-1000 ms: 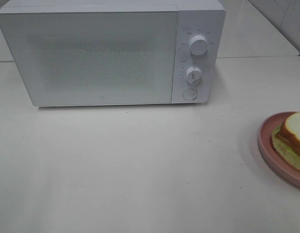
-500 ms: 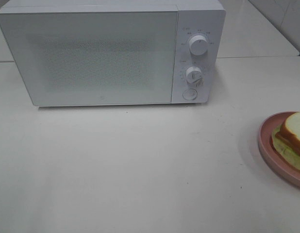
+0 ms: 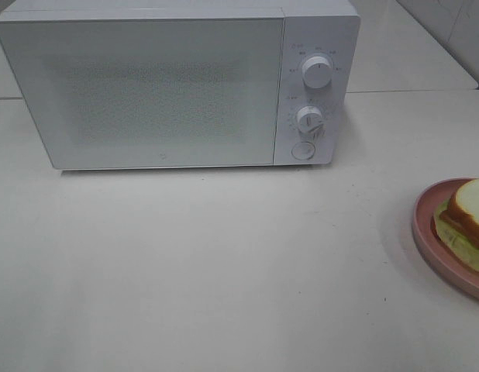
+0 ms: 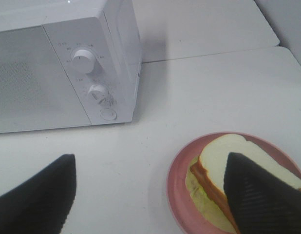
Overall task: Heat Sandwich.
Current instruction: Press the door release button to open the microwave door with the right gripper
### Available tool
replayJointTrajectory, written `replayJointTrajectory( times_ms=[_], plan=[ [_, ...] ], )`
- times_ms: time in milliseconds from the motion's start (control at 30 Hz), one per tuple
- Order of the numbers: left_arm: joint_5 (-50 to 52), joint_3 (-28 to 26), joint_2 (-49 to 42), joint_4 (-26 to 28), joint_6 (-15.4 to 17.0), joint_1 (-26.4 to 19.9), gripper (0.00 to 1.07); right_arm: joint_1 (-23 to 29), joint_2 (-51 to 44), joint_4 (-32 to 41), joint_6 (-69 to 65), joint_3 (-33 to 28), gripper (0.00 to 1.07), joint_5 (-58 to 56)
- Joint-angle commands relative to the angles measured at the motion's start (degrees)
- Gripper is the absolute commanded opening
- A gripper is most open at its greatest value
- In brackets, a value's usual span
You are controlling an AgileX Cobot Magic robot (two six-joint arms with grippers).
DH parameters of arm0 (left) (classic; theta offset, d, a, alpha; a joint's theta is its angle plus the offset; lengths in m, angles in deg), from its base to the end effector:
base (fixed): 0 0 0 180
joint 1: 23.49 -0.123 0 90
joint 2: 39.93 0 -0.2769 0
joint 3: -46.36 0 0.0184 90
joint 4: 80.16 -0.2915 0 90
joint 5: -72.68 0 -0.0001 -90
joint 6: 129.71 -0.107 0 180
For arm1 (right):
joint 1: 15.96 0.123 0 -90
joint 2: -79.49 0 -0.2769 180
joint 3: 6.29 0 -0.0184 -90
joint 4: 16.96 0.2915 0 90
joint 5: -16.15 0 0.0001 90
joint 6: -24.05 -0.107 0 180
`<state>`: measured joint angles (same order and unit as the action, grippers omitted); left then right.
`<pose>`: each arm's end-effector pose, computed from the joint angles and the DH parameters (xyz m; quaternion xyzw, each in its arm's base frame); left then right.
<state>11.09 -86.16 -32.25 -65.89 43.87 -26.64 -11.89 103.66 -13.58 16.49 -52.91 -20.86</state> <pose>0.0494 -0.0205 0.2958 0.0311 0.8444 -0.0802 0.5288 0.1178 0.0122 0.3170 0.0332 0.8070 0.0877 0.5831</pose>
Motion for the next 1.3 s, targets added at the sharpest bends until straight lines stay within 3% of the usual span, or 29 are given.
replayJointTrajectory(
  times_ms=[33,633,1300],
  plan=[
    [0.2,0.0,-0.9,-0.1,-0.1,-0.1,0.97,-0.3,1.4,-0.3,0.5,-0.2,0.76,6.1],
    [0.2,0.0,-0.9,-0.1,-0.1,-0.1,0.97,-0.3,14.7,-0.4,0.5,-8.1,0.76,25.0],
    [0.2,0.0,-0.9,-0.1,-0.1,-0.1,0.97,-0.3,44.1,-0.3,0.6,-8.7,0.76,57.2]
  ],
)
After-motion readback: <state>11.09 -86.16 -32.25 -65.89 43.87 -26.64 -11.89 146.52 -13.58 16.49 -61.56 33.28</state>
